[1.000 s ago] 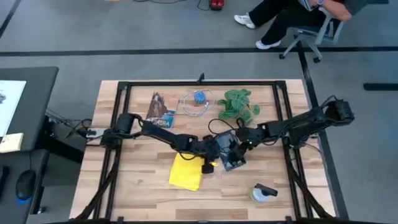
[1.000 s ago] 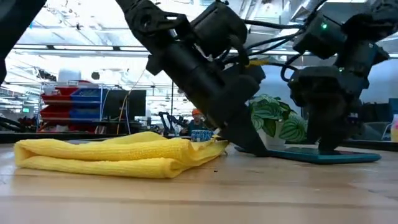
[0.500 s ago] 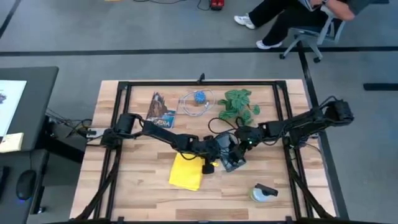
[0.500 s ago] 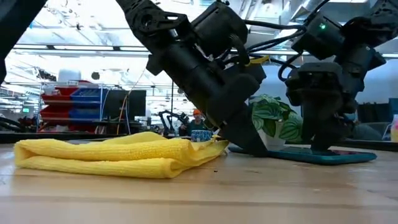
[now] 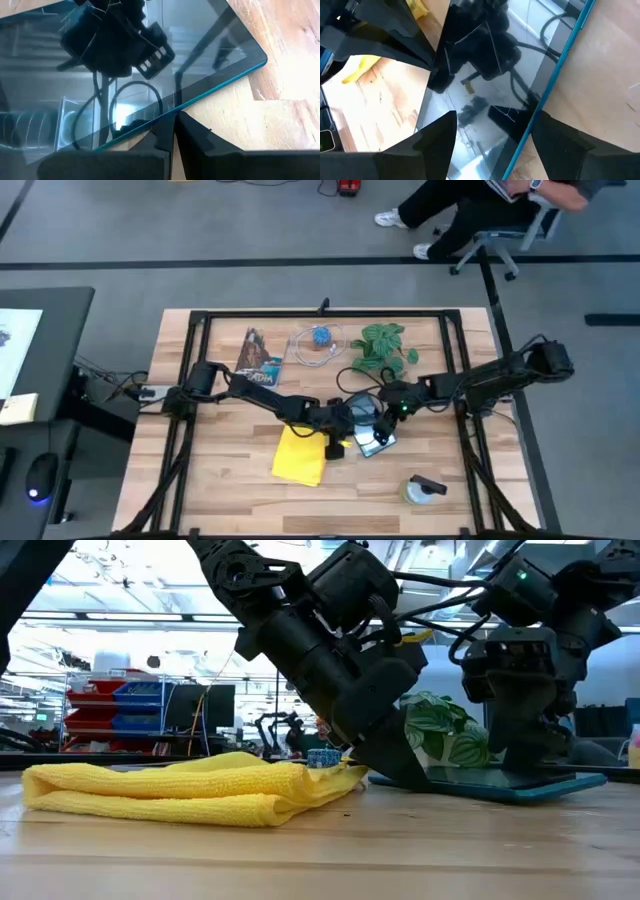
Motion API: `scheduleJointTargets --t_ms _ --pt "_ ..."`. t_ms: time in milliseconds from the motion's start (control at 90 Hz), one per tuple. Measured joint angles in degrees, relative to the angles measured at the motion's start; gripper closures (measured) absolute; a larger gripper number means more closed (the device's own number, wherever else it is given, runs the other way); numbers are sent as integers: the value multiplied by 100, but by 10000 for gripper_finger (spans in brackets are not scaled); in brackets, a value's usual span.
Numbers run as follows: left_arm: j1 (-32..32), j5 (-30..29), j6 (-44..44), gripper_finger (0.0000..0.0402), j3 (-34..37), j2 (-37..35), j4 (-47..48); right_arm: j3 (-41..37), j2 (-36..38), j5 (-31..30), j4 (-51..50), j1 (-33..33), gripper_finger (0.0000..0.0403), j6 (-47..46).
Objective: Clean tablet
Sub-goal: Spray the front of the tablet using the cleaning bottle
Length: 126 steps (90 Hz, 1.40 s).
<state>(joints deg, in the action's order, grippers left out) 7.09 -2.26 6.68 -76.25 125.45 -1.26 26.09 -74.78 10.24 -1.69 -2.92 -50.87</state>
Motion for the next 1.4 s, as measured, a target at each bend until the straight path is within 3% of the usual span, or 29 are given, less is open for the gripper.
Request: scheduleJointTargets --t_ms 467,700,911,1022,1400 --pt "2 9 7 402 7 -2 24 28 155 251 20 72 168 310" --pt "2 7 22 402 7 -2 4 116 135 -16 -5 234 168 136" --pt "0 -10 24 402 7 2 -21 138 155 351 748 262 168 74" --pt "0 -21 24 402 7 2 -43 94 123 -29 540 308 171 -164" --pt "0 -18 67 402 7 4 -136 98 -385 -133 610 324 253 -127"
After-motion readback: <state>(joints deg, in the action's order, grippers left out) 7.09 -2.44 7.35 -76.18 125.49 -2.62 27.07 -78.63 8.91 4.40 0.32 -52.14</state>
